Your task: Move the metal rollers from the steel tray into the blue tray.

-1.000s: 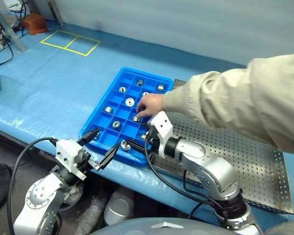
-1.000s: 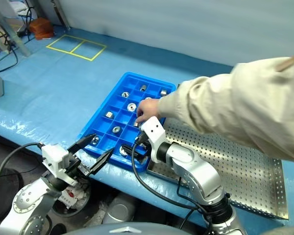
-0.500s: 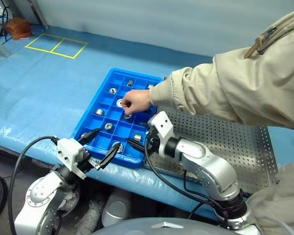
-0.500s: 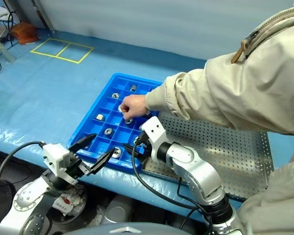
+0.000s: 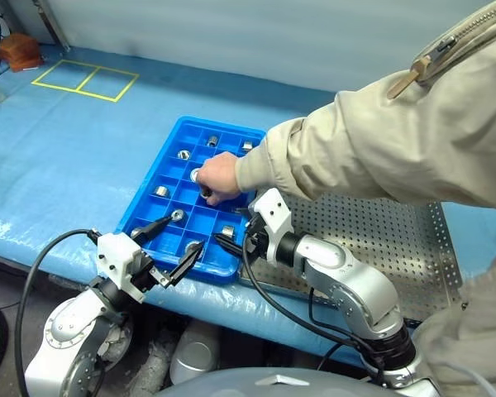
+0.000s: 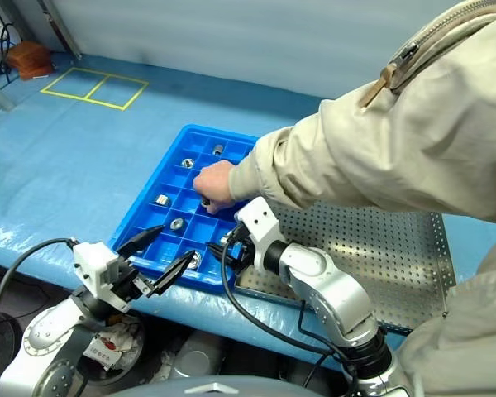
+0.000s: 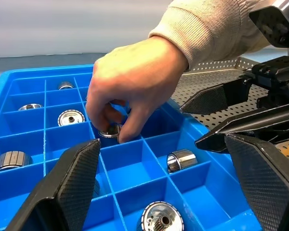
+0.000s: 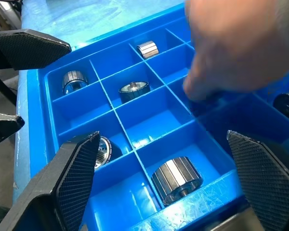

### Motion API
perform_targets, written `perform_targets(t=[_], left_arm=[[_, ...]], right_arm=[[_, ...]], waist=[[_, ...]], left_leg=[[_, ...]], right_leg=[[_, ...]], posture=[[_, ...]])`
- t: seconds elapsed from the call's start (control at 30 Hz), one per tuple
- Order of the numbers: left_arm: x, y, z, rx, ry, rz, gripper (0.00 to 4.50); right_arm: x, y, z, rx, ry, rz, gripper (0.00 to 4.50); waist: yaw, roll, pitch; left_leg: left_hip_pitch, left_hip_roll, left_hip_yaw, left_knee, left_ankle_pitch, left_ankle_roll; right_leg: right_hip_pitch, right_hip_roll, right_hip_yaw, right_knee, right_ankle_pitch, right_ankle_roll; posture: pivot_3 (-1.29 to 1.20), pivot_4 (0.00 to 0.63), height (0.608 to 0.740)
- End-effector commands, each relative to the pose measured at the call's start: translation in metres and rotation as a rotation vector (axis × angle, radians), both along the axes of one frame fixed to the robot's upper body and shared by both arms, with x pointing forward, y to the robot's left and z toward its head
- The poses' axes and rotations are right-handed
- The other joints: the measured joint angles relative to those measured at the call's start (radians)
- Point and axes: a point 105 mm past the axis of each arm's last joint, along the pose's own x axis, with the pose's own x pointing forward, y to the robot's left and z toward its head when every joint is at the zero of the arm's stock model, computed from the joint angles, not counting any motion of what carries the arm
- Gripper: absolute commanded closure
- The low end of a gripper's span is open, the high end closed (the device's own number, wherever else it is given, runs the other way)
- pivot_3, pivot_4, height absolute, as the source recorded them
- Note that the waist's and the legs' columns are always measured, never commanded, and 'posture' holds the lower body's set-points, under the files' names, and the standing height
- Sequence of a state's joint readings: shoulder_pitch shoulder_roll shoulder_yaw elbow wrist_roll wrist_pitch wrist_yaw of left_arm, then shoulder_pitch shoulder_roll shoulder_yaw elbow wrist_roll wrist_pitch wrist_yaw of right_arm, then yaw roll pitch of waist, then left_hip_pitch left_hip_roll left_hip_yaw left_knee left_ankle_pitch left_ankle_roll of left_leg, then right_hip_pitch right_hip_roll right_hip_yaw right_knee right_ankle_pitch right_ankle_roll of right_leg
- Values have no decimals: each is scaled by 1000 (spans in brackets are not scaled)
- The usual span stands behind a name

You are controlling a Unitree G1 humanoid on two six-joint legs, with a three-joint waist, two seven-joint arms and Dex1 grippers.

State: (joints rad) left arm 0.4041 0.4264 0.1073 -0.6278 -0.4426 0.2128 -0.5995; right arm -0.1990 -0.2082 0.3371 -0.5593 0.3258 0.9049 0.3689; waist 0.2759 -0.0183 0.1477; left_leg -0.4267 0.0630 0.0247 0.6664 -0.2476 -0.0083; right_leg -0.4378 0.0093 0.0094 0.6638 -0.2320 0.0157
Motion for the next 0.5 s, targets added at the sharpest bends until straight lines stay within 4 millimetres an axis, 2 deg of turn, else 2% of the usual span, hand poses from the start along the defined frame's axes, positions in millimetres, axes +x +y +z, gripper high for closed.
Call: perform_targets(t=[0.03,0.5], left_arm=[[-1,-3,0,-7,-2,-15,0],[-2,0,-2,-12,4,-12,0]], right_arm=[[-2,2,10,27,-32,13,43],[-3,5,10,29,-34,24,43]], waist=[[-5,0,0],[-37,1,0]], left_leg=[[0,0,0,0,0,0],[11,0,0,-1,0,0]], right_leg=[[0,0,0,0,0,0],[10,0,0,0,-4,-6]], posture=[[396,150,740],[408,150,740]])
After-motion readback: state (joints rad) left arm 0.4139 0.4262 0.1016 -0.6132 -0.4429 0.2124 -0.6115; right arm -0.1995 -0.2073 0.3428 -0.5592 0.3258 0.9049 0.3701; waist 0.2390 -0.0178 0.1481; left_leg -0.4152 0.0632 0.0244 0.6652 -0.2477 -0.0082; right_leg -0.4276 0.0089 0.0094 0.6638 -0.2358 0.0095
